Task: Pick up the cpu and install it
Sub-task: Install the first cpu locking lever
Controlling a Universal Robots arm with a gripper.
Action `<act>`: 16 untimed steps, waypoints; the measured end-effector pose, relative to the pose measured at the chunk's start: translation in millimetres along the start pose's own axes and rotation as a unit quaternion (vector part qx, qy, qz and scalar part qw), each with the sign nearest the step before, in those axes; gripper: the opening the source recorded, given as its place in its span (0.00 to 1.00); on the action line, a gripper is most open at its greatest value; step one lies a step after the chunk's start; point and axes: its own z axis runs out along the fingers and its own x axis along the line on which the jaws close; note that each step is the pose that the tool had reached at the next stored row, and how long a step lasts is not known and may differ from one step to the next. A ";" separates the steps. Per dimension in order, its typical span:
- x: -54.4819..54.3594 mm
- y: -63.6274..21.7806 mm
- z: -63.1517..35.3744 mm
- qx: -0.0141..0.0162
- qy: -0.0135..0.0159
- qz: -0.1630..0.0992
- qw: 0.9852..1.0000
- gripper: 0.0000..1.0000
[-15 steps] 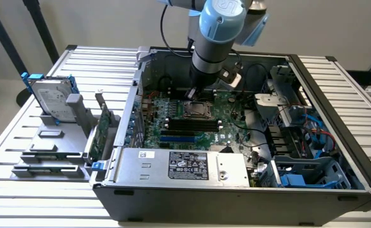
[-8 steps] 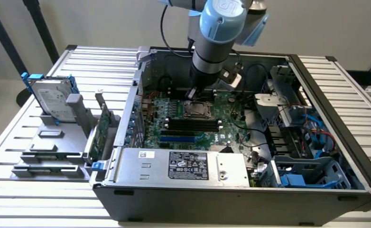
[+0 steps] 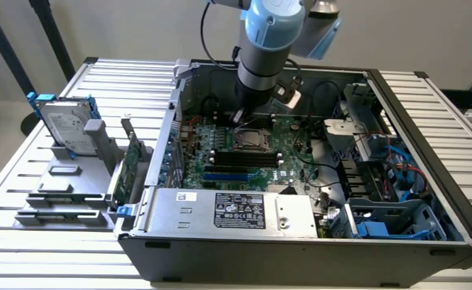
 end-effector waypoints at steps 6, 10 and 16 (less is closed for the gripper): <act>-4.9 -10.7 -3.0 0.002 0.003 -0.001 1.000 0.11; -6.0 -10.9 -3.7 0.002 0.003 -0.001 1.000 0.11; -7.9 -9.8 -4.5 0.002 0.003 -0.001 1.000 0.11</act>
